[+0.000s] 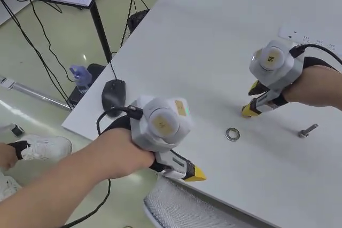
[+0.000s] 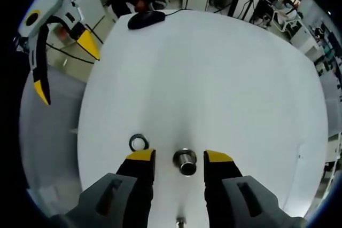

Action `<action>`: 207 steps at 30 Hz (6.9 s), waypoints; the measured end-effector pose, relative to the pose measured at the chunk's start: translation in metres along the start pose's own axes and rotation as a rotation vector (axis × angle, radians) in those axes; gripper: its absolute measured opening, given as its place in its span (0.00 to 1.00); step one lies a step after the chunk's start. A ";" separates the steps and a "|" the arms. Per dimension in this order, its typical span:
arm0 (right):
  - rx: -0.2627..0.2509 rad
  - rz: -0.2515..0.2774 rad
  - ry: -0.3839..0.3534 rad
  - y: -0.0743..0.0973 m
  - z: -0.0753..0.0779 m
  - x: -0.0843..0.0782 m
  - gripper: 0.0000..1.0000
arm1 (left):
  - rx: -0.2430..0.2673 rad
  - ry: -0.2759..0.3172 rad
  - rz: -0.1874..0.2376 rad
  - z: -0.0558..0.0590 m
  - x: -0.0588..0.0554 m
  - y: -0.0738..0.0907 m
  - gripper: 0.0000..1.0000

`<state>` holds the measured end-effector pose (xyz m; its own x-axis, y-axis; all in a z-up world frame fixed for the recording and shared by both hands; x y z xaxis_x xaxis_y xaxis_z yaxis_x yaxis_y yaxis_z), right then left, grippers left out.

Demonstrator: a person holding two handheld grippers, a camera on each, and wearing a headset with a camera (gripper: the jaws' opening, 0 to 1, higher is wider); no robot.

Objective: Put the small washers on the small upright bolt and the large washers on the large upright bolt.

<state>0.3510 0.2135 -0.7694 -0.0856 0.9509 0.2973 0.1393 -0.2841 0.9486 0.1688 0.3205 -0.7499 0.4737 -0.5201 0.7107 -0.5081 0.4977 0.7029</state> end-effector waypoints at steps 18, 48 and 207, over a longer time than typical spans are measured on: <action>0.001 0.033 0.052 0.029 -0.029 0.004 0.37 | 0.006 -0.008 0.004 0.007 0.001 0.006 0.76; 0.048 0.055 0.082 -0.020 -0.060 -0.006 0.40 | 0.031 0.031 0.082 -0.001 0.005 0.005 0.88; -0.023 -0.069 -0.061 -0.004 0.006 -0.015 0.21 | 0.021 0.036 0.055 -0.011 -0.003 0.002 0.79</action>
<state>0.3574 0.2010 -0.7778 -0.0339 0.9738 0.2250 0.1128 -0.2199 0.9690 0.1745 0.3309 -0.7504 0.4702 -0.4666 0.7491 -0.5490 0.5100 0.6622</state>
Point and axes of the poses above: the centre of the closed fingertips' face, and the gripper's own axes: y roughly backward along the fingers, z roughly to its right, x roughly out of its top, the point moved 6 cm from there along y, roughly backward along the fingers, and after that the axes turned 8 degrees about x, right-handed, at the moved point
